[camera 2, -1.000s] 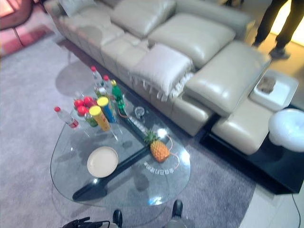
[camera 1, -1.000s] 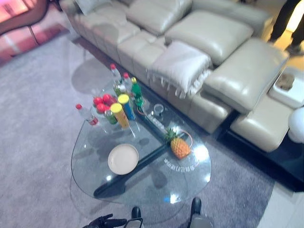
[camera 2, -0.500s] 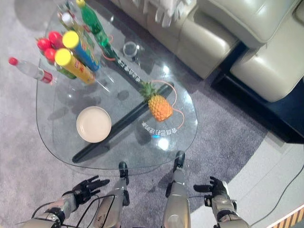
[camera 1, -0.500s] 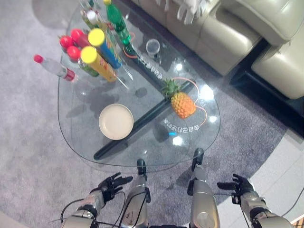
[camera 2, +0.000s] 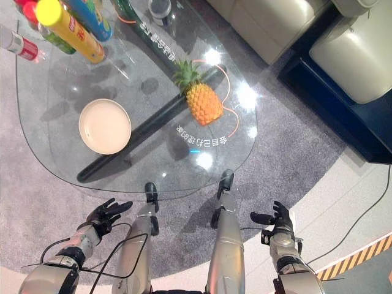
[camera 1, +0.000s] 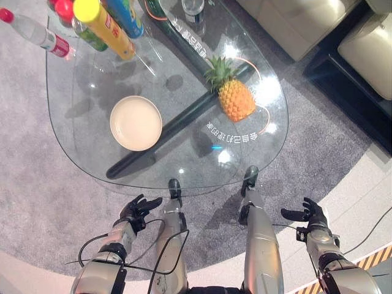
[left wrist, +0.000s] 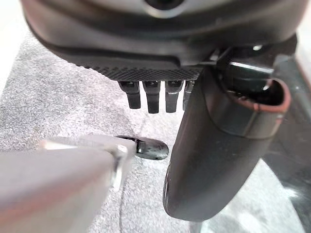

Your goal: Pick up the fruit to the plate

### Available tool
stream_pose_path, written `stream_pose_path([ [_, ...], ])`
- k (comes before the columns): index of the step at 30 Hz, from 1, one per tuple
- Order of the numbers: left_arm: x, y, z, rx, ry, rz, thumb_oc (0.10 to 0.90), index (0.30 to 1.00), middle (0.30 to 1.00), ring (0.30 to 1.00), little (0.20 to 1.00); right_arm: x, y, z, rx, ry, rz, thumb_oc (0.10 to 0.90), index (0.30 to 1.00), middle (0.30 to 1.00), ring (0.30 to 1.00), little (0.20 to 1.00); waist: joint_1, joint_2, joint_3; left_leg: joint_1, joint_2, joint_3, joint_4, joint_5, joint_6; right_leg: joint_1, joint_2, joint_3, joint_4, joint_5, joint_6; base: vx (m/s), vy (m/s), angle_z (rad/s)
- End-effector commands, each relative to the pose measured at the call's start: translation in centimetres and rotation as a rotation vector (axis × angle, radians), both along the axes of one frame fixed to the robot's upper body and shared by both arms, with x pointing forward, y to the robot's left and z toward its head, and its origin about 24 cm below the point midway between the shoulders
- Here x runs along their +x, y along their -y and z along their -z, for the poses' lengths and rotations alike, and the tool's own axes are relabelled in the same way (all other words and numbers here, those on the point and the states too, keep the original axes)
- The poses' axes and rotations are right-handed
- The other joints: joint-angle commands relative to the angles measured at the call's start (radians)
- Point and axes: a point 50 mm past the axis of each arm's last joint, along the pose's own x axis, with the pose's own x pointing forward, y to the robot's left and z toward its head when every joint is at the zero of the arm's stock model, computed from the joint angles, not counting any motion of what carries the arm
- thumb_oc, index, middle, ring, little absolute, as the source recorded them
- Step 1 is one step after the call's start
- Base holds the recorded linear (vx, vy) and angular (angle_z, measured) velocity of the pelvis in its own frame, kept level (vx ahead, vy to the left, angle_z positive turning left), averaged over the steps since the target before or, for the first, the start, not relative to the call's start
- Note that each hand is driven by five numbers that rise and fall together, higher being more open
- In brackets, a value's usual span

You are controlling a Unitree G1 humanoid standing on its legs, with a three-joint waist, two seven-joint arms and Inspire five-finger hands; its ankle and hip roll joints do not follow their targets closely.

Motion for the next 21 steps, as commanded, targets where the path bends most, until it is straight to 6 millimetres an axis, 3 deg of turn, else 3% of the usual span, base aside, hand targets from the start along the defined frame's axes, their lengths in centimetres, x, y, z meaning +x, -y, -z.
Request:
stream_pose_path([
  [1, -2.4, -3.0, 0.6, 0.071, -0.045, -0.092, 0.8, 0.9, 0.9, 0.9, 0.9, -1.6, 1.6, 0.1, -0.017, 0.007, 0.058, 0.8, 0.9, 0.9, 0.9, 0.9, 0.001, -0.003, -0.019, -0.114, 0.008, -0.039, 0.06, 0.037, 0.008, -0.063, -0.077, 0.042, 0.203, -0.134, 0.069, -0.04, -0.026, -0.02],
  [13, -1.4, -2.7, -0.1, 0.094, -0.017, -0.051, 0.8, 0.9, 0.9, 0.9, 0.9, 0.2, 1.5, -1.2, -0.009, 0.076, 0.062, 0.8, 0.9, 0.9, 0.9, 0.9, 0.008, -0.001, -0.019, -0.165, 0.007, -0.051, 0.102, 0.023, 0.011, -0.115, -0.081, 0.035, 0.244, -0.141, 0.058, -0.02, -0.021, -0.04],
  [21, -1.3, -1.9, 0.0, 0.087, 0.005, 0.016, 0.8, 0.9, 0.9, 0.9, 0.9, 0.2, 1.4, -1.2, -0.002, 0.086, 0.069, 0.8, 0.9, 0.9, 0.9, 0.9, 0.008, 0.007, -0.019, -0.173, 0.002, -0.049, 0.101, 0.024, 0.012, -0.122, -0.082, 0.026, 0.242, -0.139, 0.053, 0.01, -0.01, 0.0],
])
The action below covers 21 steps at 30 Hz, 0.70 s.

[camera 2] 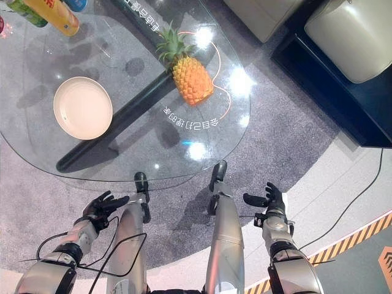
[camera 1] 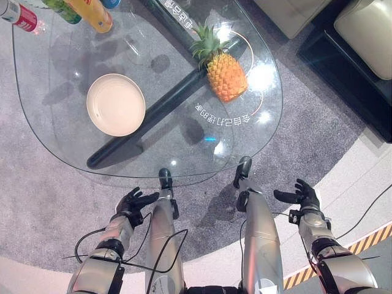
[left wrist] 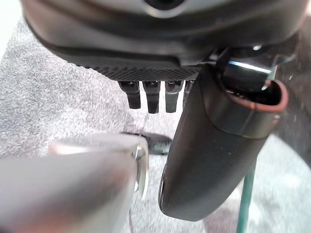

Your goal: Pick up the fruit to the plate

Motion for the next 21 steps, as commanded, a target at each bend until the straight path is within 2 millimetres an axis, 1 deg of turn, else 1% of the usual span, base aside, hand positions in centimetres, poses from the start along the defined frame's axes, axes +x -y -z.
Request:
stream_pose_path([
  [1, -2.9, -1.8, 1.7, 0.046, -0.071, -0.038, 0.8, 0.9, 0.9, 0.9, 0.9, -2.9, 2.9, 0.8, -0.042, -0.034, 0.094, 0.8, 0.9, 0.9, 0.9, 0.9, 0.004, 0.032, -0.022, -0.05, -0.014, -0.006, -0.005, 0.063, 0.004, 0.029, -0.08, 0.032, 0.032, -0.026, 0.069, 0.02, -0.008, 0.04],
  [9, -2.8, -1.7, 1.7, 0.049, -0.067, -0.024, 0.8, 0.9, 0.9, 0.9, 0.9, -2.7, 3.2, 0.4, -0.055, -0.013, 0.107, 0.8, 0.9, 0.9, 0.9, 0.9, 0.006, 0.033, -0.022, -0.054, -0.013, -0.007, -0.004, 0.063, 0.003, 0.026, -0.082, 0.031, 0.034, -0.027, 0.068, 0.01, -0.006, 0.04],
  [13, -2.9, -1.9, 1.7, 0.052, -0.072, -0.018, 0.8, 0.9, 0.9, 0.9, 0.9, -2.8, 4.0, -0.2, -0.086, 0.01, 0.152, 0.8, 0.9, 0.9, 0.9, 0.9, 0.009, 0.034, -0.022, -0.05, -0.011, -0.006, -0.008, 0.064, 0.002, 0.031, -0.084, 0.027, 0.032, -0.027, 0.069, 0.0, 0.0, 0.0],
  [16, -3.0, -2.0, 1.7, 0.061, -0.079, -0.011, 0.8, 0.9, 0.9, 0.9, 0.9, -2.8, 5.7, -1.6, -0.118, 0.077, 0.245, 0.8, 0.9, 0.9, 0.9, 0.9, 0.011, 0.032, -0.022, -0.051, -0.009, -0.009, -0.004, 0.062, 0.002, 0.033, -0.086, 0.025, 0.035, -0.027, 0.069, 0.0, 0.0, 0.0],
  [18, -3.1, -2.0, 1.7, 0.066, -0.083, -0.008, 0.8, 0.9, 0.9, 0.9, 0.9, -2.6, 6.3, -2.3, -0.136, 0.113, 0.279, 0.8, 0.9, 0.9, 0.9, 0.9, 0.012, 0.031, -0.022, -0.05, -0.008, -0.01, -0.001, 0.061, 0.002, 0.035, -0.087, 0.024, 0.038, -0.027, 0.07, 0.01, -0.017, 0.0],
  [19, -3.1, -2.1, 1.7, 0.07, -0.084, -0.005, 0.8, 0.9, 0.9, 0.9, 0.9, -2.4, 6.8, -3.2, -0.158, 0.153, 0.316, 0.8, 0.9, 0.9, 0.9, 0.9, 0.014, 0.03, -0.022, -0.05, -0.007, -0.01, 0.001, 0.06, 0.002, 0.036, -0.088, 0.024, 0.039, -0.026, 0.071, 0.02, -0.054, 0.0],
  [21, -3.4, -2.3, 1.8, 0.084, -0.091, 0.003, 0.8, 0.9, 0.9, 0.9, 0.9, -1.9, 8.0, -5.5, -0.208, 0.261, 0.395, 0.8, 0.9, 0.9, 0.9, 0.9, 0.018, 0.024, -0.022, -0.046, -0.003, -0.01, 0.001, 0.057, 0.001, 0.042, -0.09, 0.019, 0.037, -0.025, 0.073, 0.02, -0.059, 0.0],
])
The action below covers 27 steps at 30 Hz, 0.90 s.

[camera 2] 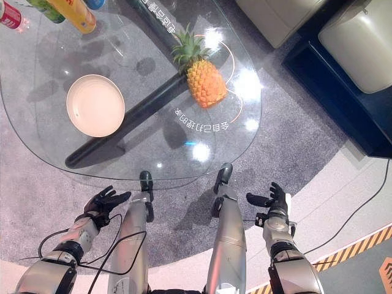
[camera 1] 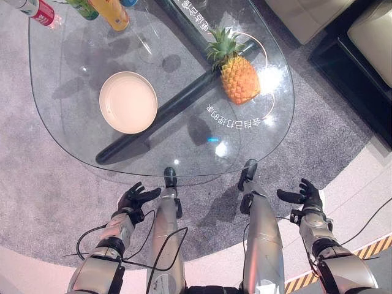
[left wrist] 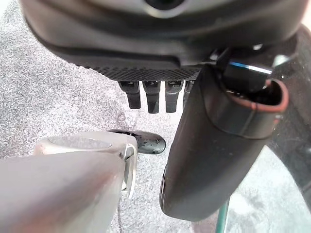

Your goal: Pick up the fruit to the plate

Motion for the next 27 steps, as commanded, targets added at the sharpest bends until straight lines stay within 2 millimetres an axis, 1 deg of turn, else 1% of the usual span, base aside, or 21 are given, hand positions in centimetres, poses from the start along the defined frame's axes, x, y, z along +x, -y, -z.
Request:
stream_pose_path([
  [1, -3.6, -2.7, 1.9, 0.07, -0.101, -0.037, 0.8, 0.9, 0.9, 0.9, 0.9, -1.5, 6.5, -5.0, -0.166, 0.207, 0.278, 0.8, 0.9, 0.9, 0.9, 0.9, -0.005, 0.019, -0.022, -0.046, 0.012, -0.01, -0.007, 0.058, 0.0, 0.027, -0.069, 0.02, 0.045, -0.034, 0.076, 0.0, -0.044, 0.01],
  [4, -3.8, -3.0, 1.9, 0.078, -0.103, -0.033, 0.8, 0.9, 0.9, 0.9, 0.9, -0.6, 7.7, -8.5, -0.23, 0.325, 0.354, 0.8, 0.9, 0.9, 0.9, 0.9, -0.001, 0.013, -0.022, -0.043, 0.016, -0.01, -0.011, 0.059, 0.0, 0.03, -0.072, 0.01, 0.047, -0.034, 0.076, 0.0, -0.011, 0.0],
  [5, -3.8, -3.0, 1.9, 0.079, -0.103, -0.033, 0.8, 0.9, 0.9, 0.9, 0.9, -0.6, 7.8, -8.8, -0.233, 0.331, 0.358, 0.8, 0.9, 0.9, 0.9, 0.9, -0.001, 0.013, -0.022, -0.043, 0.017, -0.011, -0.011, 0.059, 0.0, 0.03, -0.072, 0.009, 0.048, -0.034, 0.075, 0.0, 0.0, 0.0],
  [7, -3.8, -3.2, 1.8, 0.081, -0.102, -0.032, 0.8, 0.9, 0.9, 0.9, 0.9, -0.2, 8.4, -11.0, -0.274, 0.415, 0.407, 0.8, 0.9, 0.9, 0.9, 0.9, 0.001, 0.009, -0.022, -0.041, 0.018, -0.01, -0.017, 0.061, 0.0, 0.034, -0.075, 0.003, 0.044, -0.032, 0.076, 0.0, 0.0, 0.0],
  [9, -3.8, -3.2, 1.8, 0.083, -0.101, -0.025, 0.8, 0.9, 0.9, 0.9, 0.9, 0.1, 8.6, -12.8, -0.306, 0.484, 0.448, 0.8, 0.9, 0.9, 0.9, 0.9, 0.003, 0.01, -0.022, -0.042, 0.017, -0.013, -0.019, 0.061, 0.001, 0.032, -0.077, 0.0, 0.044, -0.031, 0.076, 0.0, -0.015, 0.05],
  [11, -3.6, -3.3, 1.6, 0.086, -0.1, -0.021, 0.8, 0.9, 0.9, 0.9, 0.9, 0.4, 8.8, -14.9, -0.322, 0.574, 0.478, 0.8, 0.9, 0.9, 0.9, 0.9, 0.004, 0.009, -0.022, -0.042, 0.016, -0.015, -0.021, 0.06, 0.002, 0.031, -0.08, -0.004, 0.046, -0.031, 0.076, 0.0, -0.011, 0.05],
  [14, -3.2, -3.3, 1.3, 0.084, -0.098, -0.02, 0.8, 0.9, 0.9, 0.9, 0.9, 1.3, 8.0, -17.4, -0.339, 0.685, 0.472, 0.8, 0.9, 0.9, 0.9, 0.9, 0.003, 0.008, -0.022, -0.042, 0.013, -0.016, -0.025, 0.062, 0.002, 0.03, -0.084, -0.009, 0.043, -0.029, 0.076, 0.0, 0.0, 0.0],
  [19, -3.2, -3.0, 1.4, 0.073, -0.093, -0.024, 0.8, 0.9, 0.9, 0.9, 0.9, 2.7, 5.2, -21.8, -0.388, 0.874, 0.383, 0.8, 0.9, 0.9, 0.9, 0.9, 0.0, 0.012, -0.022, -0.038, 0.009, -0.016, -0.041, 0.07, 0.001, 0.031, -0.086, -0.013, 0.033, -0.028, 0.075, -0.01, 0.022, 0.0],
  [21, -3.4, -2.9, 1.6, 0.066, -0.092, -0.025, 0.8, 0.9, 0.9, 0.9, 0.9, 3.0, 3.8, -23.3, -0.401, 0.941, 0.338, 0.8, 0.9, 0.9, 0.9, 0.9, -0.001, 0.014, -0.022, -0.035, 0.008, -0.014, -0.05, 0.074, 0.002, 0.033, -0.087, -0.015, 0.028, -0.028, 0.075, -0.01, 0.042, 0.01],
  [22, -3.4, -2.9, 1.6, 0.063, -0.092, -0.025, 0.8, 0.9, 0.9, 0.9, 0.9, 3.2, 2.8, -24.2, -0.413, 0.987, 0.298, 0.8, 0.9, 0.9, 0.9, 0.9, -0.002, 0.015, -0.022, -0.031, 0.007, -0.011, -0.055, 0.075, 0.002, 0.035, -0.088, -0.016, 0.025, -0.028, 0.075, -0.01, 0.035, 0.0],
  [27, -3.5, -2.5, 1.9, 0.053, -0.09, -0.021, 0.8, 0.9, 0.9, 0.9, 0.9, 3.4, -1.7, -27.1, -0.458, 1.125, 0.125, 0.8, 0.9, 0.9, 0.9, 0.9, -0.006, 0.018, -0.022, -0.02, 0.003, -0.005, -0.073, 0.083, 0.004, 0.042, -0.091, -0.018, 0.012, -0.025, 0.077, 0.0, 0.013, 0.0],
])
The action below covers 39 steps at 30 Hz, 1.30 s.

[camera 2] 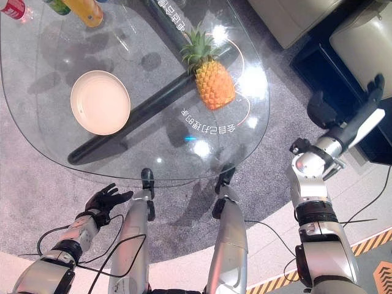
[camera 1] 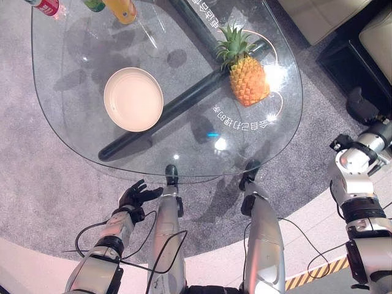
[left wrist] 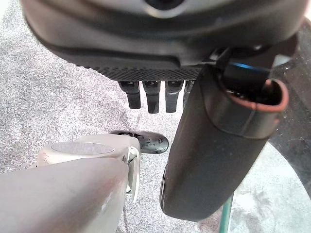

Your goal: Pick up the fruit to the plate

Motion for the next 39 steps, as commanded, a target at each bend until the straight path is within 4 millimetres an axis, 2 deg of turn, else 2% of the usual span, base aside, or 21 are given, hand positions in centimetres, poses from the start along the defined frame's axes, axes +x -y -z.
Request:
stream_pose_path([
  [1, -3.9, -2.3, 2.5, 0.022, -0.106, -0.059, 0.8, 0.9, 0.9, 0.9, 0.9, -1.9, -1.2, -5.1, -0.205, 0.197, 0.0, 0.8, 0.9, 0.9, 0.9, 0.9, -0.033, 0.019, -0.022, -0.018, 0.011, 0.004, -0.053, 0.083, 0.003, 0.023, -0.08, 0.012, 0.045, -0.038, 0.08, 0.0, 0.043, 0.01],
  [6, -4.2, -1.9, 2.8, 0.007, -0.102, -0.057, 0.8, 0.9, 0.9, 0.9, 0.9, -2.2, -5.3, -6.5, -0.353, 0.226, -0.143, 0.8, 0.9, 0.9, 0.9, 0.9, -0.036, 0.028, -0.022, -0.006, 0.008, 0.015, -0.067, 0.091, 0.005, 0.03, -0.083, 0.015, 0.031, -0.035, 0.078, 0.0, 0.044, 0.01],
  [14, -4.5, -1.1, 3.3, 0.0, -0.107, -0.035, 0.8, 0.9, 0.9, 0.9, 0.9, -1.9, -8.7, -7.2, -0.444, 0.196, -0.298, 0.8, 0.9, 0.9, 0.9, 0.9, -0.029, 0.037, -0.022, 0.003, 0.005, 0.025, -0.077, 0.1, 0.004, 0.035, -0.085, 0.012, 0.024, -0.033, 0.075, 0.01, 0.006, 0.01],
  [15, -4.8, -1.0, 3.6, 0.0, -0.117, -0.032, 0.8, 0.9, 0.9, 0.9, 0.9, -1.8, -8.9, -6.9, -0.451, 0.176, -0.316, 0.8, 0.9, 0.9, 0.9, 0.9, -0.027, 0.039, -0.022, 0.026, 0.007, 0.024, -0.073, 0.074, -0.002, 0.054, -0.084, 0.016, 0.035, -0.06, 0.084, 0.07, 0.011, -0.01],
  [16, -4.8, -0.8, 3.6, -0.002, -0.117, -0.03, 0.8, 0.9, 0.9, 0.9, 0.9, -1.7, -9.2, -7.0, -0.458, 0.169, -0.328, 0.8, 0.9, 0.9, 0.9, 0.9, -0.026, 0.041, -0.022, 0.026, 0.007, 0.025, -0.073, 0.074, -0.002, 0.052, -0.084, 0.017, 0.036, -0.06, 0.084, 0.0, 0.0, 0.0],
  [17, -4.5, -0.6, 3.4, -0.001, -0.108, -0.024, 0.8, 0.9, 0.9, 0.9, 0.9, -1.5, -9.7, -7.2, -0.467, 0.168, -0.34, 0.8, 0.9, 0.9, 0.9, 0.9, -0.024, 0.041, -0.022, 0.005, 0.005, 0.029, -0.082, 0.103, 0.004, 0.036, -0.086, 0.01, 0.022, -0.033, 0.073, 0.0, 0.0, 0.0],
  [18, -4.8, -0.5, 3.7, -0.002, -0.118, -0.022, 0.8, 0.9, 0.9, 0.9, 0.9, -1.4, -9.9, -6.9, -0.47, 0.152, -0.352, 0.8, 0.9, 0.9, 0.9, 0.9, -0.021, 0.043, -0.022, 0.03, 0.007, 0.028, -0.079, 0.078, -0.002, 0.057, -0.084, 0.014, 0.032, -0.059, 0.083, 0.0, 0.0, 0.0],
  [39, -4.7, 0.7, 4.0, -0.011, -0.133, 0.011, 0.8, 0.9, 0.9, 0.9, 0.9, 0.5, -12.7, -5.3, -0.502, -0.041, -0.504, 0.8, 0.9, 0.9, 0.9, 0.9, -0.008, 0.065, -0.022, 0.053, 0.004, 0.047, -0.102, 0.097, -0.004, 0.064, -0.09, 0.009, 0.031, -0.055, 0.082, 0.0, 0.0, 0.0],
])
